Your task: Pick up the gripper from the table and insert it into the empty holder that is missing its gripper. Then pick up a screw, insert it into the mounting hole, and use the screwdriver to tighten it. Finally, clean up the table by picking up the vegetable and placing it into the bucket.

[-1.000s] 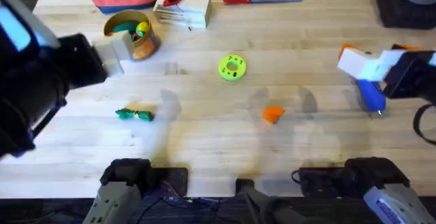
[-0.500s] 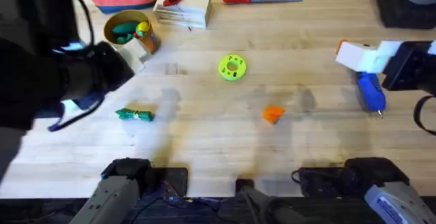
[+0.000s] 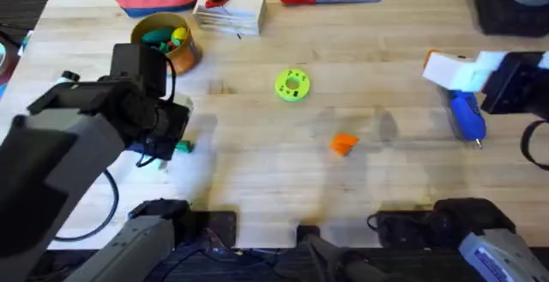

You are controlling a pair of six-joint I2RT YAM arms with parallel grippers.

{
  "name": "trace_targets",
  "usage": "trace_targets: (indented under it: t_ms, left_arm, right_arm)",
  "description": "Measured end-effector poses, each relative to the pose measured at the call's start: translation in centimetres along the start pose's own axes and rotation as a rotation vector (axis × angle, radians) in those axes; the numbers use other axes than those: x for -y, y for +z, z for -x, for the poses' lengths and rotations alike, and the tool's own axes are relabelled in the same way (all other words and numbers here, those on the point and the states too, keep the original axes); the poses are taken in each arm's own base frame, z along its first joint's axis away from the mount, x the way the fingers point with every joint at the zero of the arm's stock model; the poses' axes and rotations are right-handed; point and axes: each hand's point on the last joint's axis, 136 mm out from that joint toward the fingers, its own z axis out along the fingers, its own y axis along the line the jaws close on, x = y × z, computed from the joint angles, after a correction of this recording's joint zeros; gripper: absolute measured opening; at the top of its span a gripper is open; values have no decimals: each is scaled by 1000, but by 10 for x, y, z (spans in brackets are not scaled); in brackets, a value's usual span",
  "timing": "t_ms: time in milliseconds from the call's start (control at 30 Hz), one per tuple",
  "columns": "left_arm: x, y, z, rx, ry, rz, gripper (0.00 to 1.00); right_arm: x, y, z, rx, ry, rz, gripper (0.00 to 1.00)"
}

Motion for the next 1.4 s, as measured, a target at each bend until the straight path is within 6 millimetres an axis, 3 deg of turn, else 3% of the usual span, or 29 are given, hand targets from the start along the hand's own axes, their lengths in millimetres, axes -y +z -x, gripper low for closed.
trace_targets:
  t_ms: [133,167,200,233,367,500,533,567,667,800,900,1000,1400]
  left_arm:
    - [-3,13,-7,-41,-17,44,140]
    - [0,14,-8,-52,0,32,35]
    - [4,14,-9,-58,18,14,13]
    - [10,13,-10,-66,51,-17,20]
    - [43,1,-16,-87,268,-195,204]
    - [86,-35,-38,-80,607,-467,807]
    - [96,-47,-46,-74,685,-540,932]
    - [106,-62,-56,-65,778,-626,972]
    - [123,-107,-89,-31,1036,-866,987]
    - [124,-157,-130,22,1294,-1121,988]
    - [125,-193,-149,85,1398,-1296,987]
    - [129,-219,-157,153,1435,-1415,988]
    - [113,-200,-163,87,1512,-1337,987]
  right_arm:
    - [0,0,-1,-3,0,0,992]
    - [0,0,-1,-6,0,0,991]
    - [0,0,-2,-6,1,0,992]
    - [0,0,-2,-7,1,-1,992]
    - [0,0,-2,-8,1,-1,991]
    - [0,0,-2,-9,1,-1,991]
    - [0,0,-2,-9,1,-1,992]
    - [0,0,-2,-10,1,-1,991]
    - [0,0,-3,-10,1,-1,991]
    - [0,0,-3,-11,1,-1,992]
    - [0,0,-3,-11,1,-1,991]
    - [0,0,-3,-10,1,-1,991]
    - [0,0,-3,-11,1,0,991]
